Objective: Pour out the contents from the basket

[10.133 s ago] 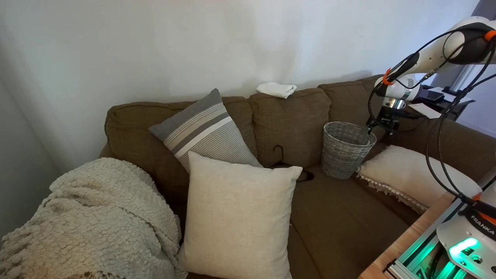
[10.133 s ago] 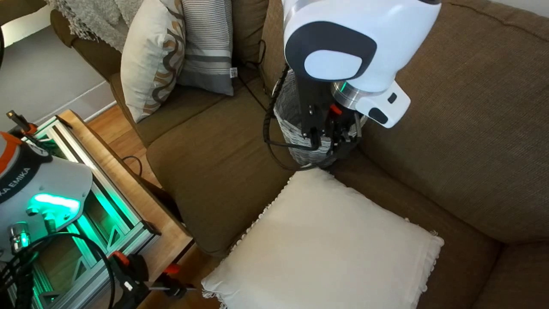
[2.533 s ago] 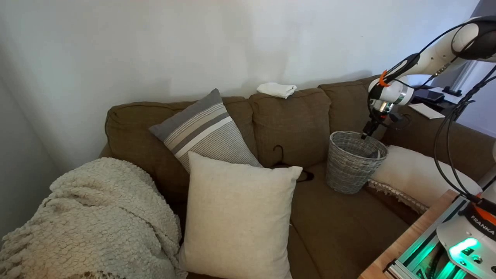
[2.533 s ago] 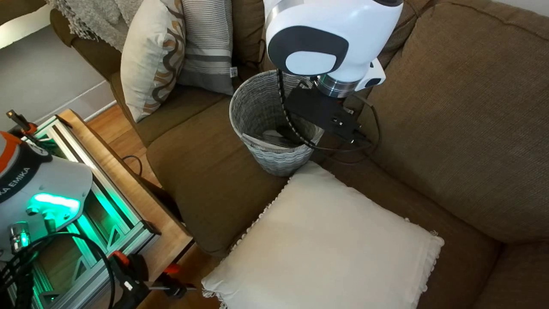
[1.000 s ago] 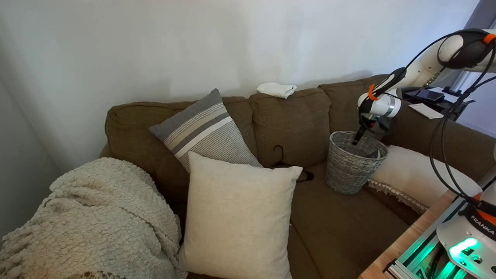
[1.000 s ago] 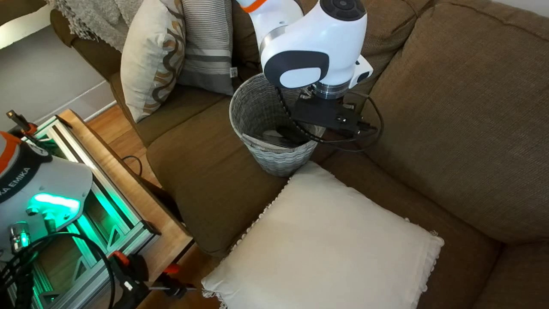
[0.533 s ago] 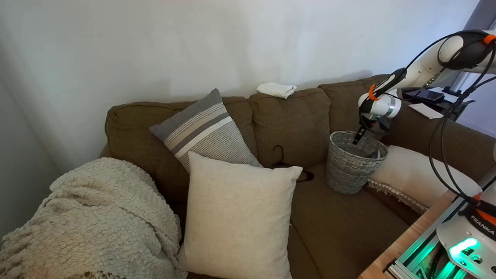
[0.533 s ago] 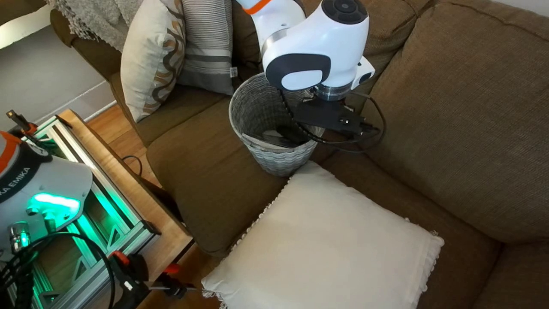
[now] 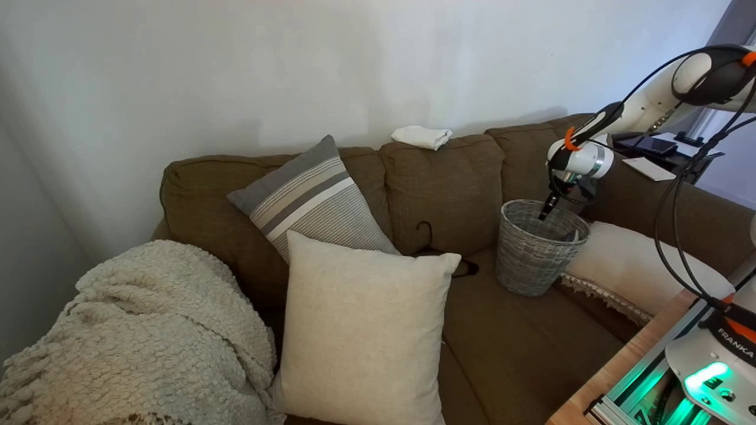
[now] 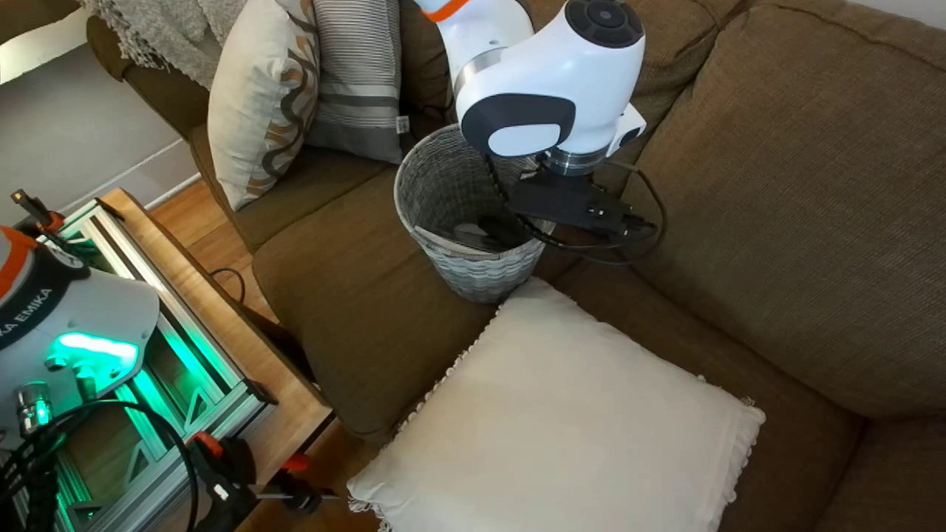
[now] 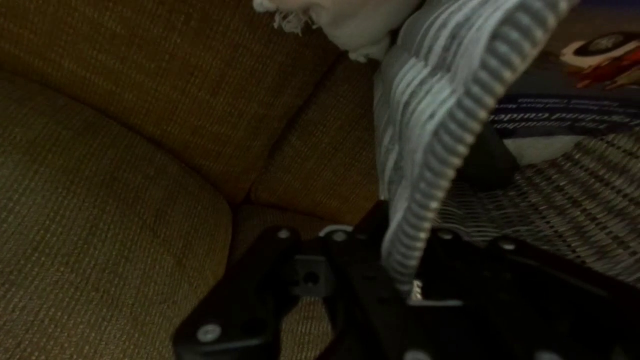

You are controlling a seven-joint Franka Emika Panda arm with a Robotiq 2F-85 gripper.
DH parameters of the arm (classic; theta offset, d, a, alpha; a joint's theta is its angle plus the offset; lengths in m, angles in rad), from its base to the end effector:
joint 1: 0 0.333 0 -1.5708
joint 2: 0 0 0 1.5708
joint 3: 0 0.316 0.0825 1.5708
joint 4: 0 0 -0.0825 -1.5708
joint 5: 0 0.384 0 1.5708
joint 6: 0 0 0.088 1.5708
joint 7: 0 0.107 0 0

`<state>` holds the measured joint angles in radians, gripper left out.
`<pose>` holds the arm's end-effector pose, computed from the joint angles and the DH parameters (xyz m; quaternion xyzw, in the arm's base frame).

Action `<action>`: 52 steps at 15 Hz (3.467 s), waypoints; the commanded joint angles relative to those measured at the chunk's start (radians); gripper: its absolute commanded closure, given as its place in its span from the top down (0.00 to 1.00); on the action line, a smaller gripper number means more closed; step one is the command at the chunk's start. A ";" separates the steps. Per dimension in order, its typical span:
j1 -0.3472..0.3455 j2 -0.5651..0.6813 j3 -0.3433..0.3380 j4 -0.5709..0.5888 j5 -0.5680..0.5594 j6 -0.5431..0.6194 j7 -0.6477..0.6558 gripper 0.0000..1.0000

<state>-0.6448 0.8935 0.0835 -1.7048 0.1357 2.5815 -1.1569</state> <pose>0.5503 -0.3529 0.0736 -0.9726 -0.2222 -0.0462 0.0508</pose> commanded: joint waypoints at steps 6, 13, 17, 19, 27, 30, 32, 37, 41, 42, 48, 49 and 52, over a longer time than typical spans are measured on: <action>-0.138 -0.185 0.090 -0.030 0.165 -0.374 -0.231 0.03; -0.075 -0.430 -0.026 -0.103 0.257 -0.305 -0.183 0.03; 0.031 -0.579 -0.140 -0.163 0.155 -0.170 -0.033 0.03; 0.091 -0.603 -0.205 -0.156 0.075 -0.118 0.072 0.03; 0.336 -0.474 -0.458 -0.199 -0.368 0.281 0.592 0.03; 0.520 -0.385 -0.686 -0.194 -0.517 0.326 0.833 0.03; 0.408 -0.392 -0.542 -0.204 -0.507 0.296 0.786 0.10; 0.698 -0.335 -0.872 -0.195 -0.768 0.255 1.095 0.03; 0.932 -0.339 -1.016 -0.174 -1.021 0.062 1.354 0.03; 0.972 -0.354 -1.022 -0.166 -1.092 -0.011 1.409 0.03; 1.035 -0.422 -0.826 -0.125 -1.405 -0.499 1.612 0.03; 1.018 -0.432 -0.775 -0.119 -1.446 -0.577 1.624 0.03; 0.977 -0.437 -0.664 -0.109 -1.535 -0.757 1.631 0.03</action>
<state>0.4131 0.5052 -0.7086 -1.8345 -1.2504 2.0063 0.4634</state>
